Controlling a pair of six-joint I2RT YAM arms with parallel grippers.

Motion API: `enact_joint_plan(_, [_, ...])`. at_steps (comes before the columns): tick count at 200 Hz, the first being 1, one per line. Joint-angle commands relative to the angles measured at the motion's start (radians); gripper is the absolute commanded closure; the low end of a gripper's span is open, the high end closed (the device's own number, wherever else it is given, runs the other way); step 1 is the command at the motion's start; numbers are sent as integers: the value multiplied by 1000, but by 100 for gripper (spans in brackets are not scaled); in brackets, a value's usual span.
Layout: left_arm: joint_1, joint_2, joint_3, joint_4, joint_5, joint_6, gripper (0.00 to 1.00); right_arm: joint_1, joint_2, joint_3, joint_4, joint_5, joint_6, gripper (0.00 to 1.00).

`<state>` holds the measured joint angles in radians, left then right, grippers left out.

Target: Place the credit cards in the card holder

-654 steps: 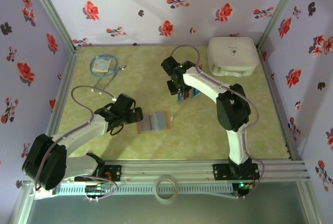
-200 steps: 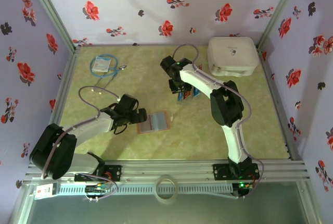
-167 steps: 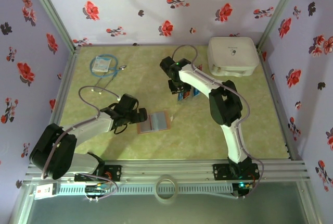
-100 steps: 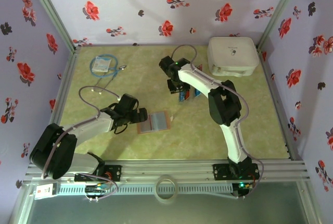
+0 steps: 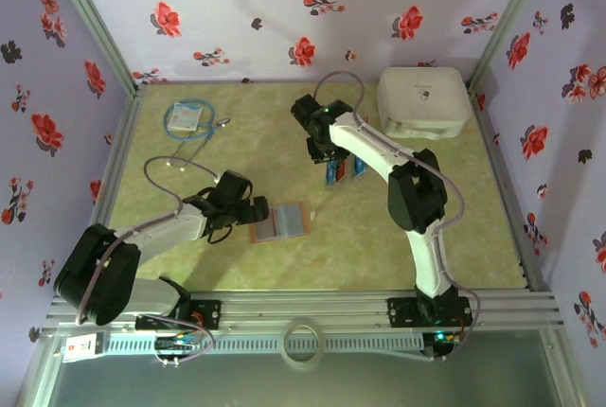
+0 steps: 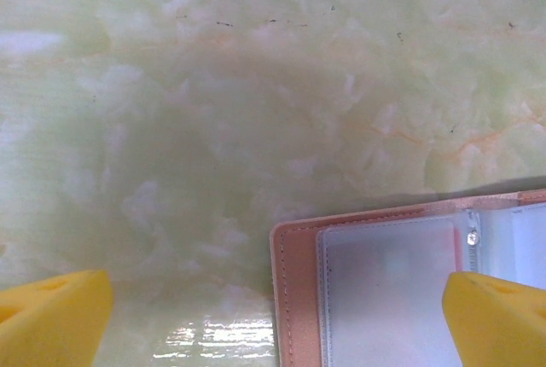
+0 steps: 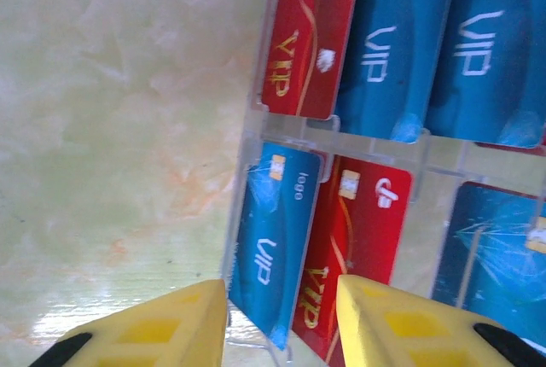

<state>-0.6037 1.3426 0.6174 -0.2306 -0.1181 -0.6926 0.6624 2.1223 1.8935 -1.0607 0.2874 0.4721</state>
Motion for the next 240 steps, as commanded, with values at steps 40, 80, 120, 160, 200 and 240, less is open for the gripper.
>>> enact_joint_plan(40, [1,7,-8,8,10,27,0,-14,-32,-46,-46,107,-18,63])
enact_joint_plan(80, [1,12,-9,11,11,24,0,-21,-33,-75,-35,103,-14,63])
enact_joint_plan(120, [1,12,-8,14,9,25,0,-24,-36,-103,-10,67,-4,63])
enact_joint_plan(160, [1,12,-10,13,10,24,0,-36,-44,-123,14,28,5,69])
enact_joint_plan(200, [1,17,-10,14,11,22,0,-44,-61,-131,26,11,6,72])
enact_joint_plan(240, [1,18,-9,13,11,21,0,-56,-76,-145,45,-16,11,78])
